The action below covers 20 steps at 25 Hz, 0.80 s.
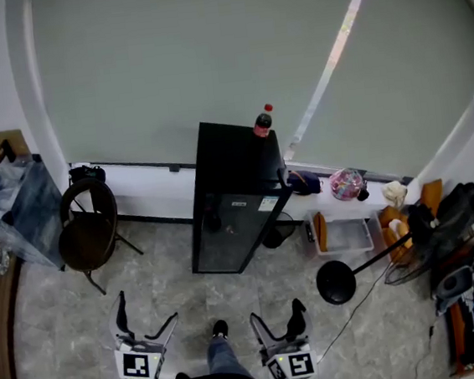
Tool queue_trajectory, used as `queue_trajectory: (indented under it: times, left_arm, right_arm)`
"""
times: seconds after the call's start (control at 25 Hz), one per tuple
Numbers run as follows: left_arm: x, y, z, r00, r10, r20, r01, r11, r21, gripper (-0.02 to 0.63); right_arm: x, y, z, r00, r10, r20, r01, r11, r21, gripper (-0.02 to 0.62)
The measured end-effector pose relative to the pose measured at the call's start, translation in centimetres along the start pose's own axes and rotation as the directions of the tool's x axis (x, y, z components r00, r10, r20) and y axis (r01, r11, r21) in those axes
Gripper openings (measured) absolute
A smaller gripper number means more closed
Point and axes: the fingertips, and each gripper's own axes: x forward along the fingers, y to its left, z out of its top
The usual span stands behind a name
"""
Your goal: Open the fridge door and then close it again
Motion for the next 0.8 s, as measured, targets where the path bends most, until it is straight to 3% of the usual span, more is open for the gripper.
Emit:
queue_trajectory:
  times: [0.4,0.8]
  left_arm:
    - [13.1,-0.1,2.0,0.999,0.04,-0.023,-0.04,0.999,0.016,0.522]
    - [22.2,-0.9,0.3,0.991,0.045,-0.122,-0.043,0.999,0.018,0.522]
  right_arm:
    - [12.0,-6.7,1.6,0.996,0.094,-0.007,-0.095,0.995,-0.011,0.462]
    - [21.9,-11.0,1.9,0.974,0.215,-0.068,-0.217,0.976,-0.034,0.462]
